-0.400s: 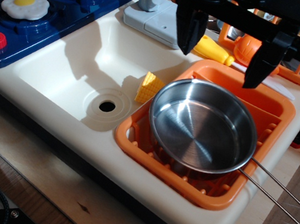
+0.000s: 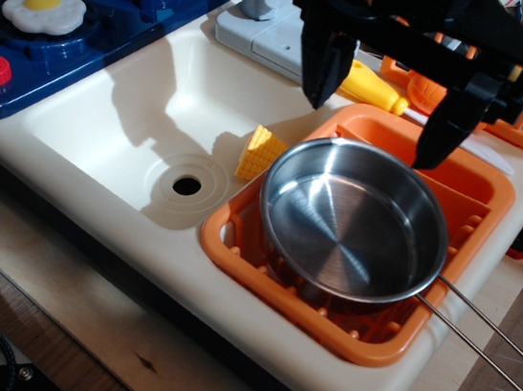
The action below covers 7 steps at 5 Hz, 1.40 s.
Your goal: Put pan from drying rack into sink
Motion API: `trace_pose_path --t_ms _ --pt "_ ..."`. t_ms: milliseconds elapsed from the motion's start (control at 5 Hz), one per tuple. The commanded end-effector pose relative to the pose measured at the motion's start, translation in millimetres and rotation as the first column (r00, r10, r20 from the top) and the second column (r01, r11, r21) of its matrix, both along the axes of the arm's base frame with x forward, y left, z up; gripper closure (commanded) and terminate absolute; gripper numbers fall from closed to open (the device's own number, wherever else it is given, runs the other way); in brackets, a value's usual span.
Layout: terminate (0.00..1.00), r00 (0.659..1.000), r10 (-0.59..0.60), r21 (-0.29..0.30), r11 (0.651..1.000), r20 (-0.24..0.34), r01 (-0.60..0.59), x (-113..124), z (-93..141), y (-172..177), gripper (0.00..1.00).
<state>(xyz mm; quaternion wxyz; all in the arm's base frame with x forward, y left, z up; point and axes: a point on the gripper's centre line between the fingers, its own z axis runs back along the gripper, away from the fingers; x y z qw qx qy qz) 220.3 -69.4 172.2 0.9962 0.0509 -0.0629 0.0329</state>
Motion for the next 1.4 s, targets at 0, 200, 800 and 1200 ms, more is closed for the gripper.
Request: trace_pose_path --t_ms 0,200,800,1200 --pt "0.0 0.996 -0.041 -0.017 0.999 0.077 0.042 -4.5 -4.1 18.0 0.0" --pt "0.0 0.993 -0.06 -0.041 0.997 0.099 0.064 -9.4 -15.4 32.1 0.0" --pt "0.0 0.981 -0.091 -0.067 0.992 0.171 0.103 -0.7 -53.5 56.9 0.0" --pt "0.0 0.987 -0.077 -0.081 0.993 0.141 0.089 5.7 -52.2 58.2 1.0"
